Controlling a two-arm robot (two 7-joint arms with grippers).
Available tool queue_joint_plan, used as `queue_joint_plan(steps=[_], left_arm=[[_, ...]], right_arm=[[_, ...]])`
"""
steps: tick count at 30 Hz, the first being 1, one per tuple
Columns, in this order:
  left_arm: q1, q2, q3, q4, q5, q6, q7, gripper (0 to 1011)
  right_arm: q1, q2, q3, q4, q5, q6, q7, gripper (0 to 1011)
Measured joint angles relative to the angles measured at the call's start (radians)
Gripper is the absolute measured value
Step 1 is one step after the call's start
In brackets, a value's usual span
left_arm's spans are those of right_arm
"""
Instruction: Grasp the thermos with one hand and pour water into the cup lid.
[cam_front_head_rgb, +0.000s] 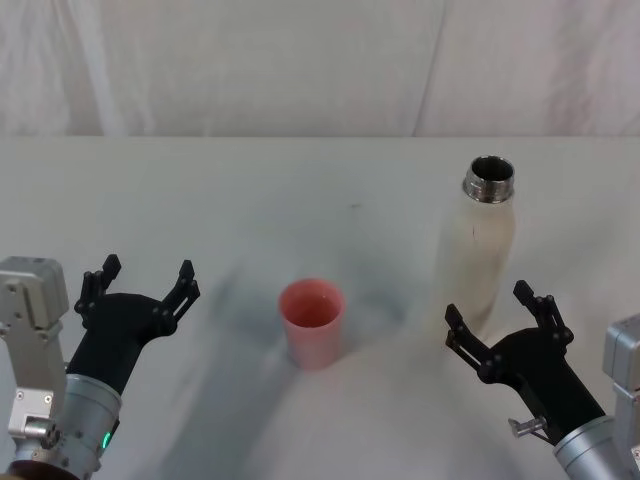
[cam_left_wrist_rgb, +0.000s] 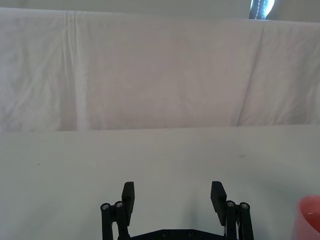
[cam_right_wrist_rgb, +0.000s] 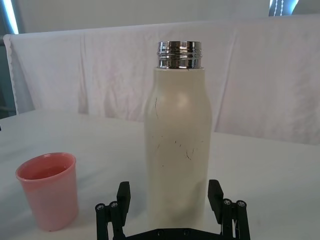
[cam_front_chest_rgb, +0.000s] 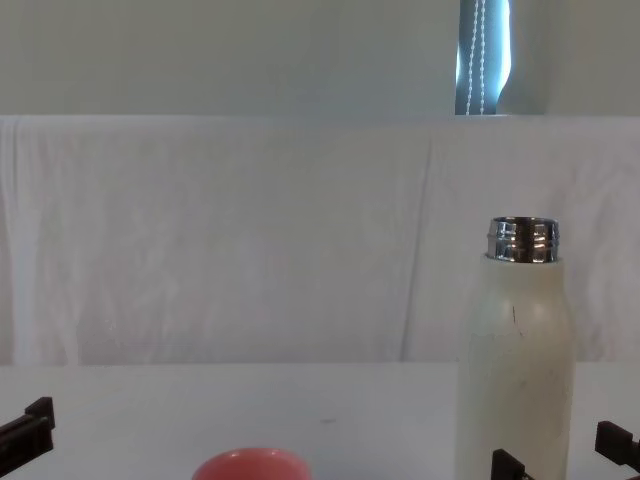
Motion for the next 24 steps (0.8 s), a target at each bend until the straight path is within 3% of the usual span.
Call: queue_joint_plan(steps=[24], left_arm=[[0.000,0.000,0.000,0.000,0.000,0.000,0.000,1001]], right_arm=[[0.004,0.001,0.000,0.003,0.001,0.001,0.000,1001]])
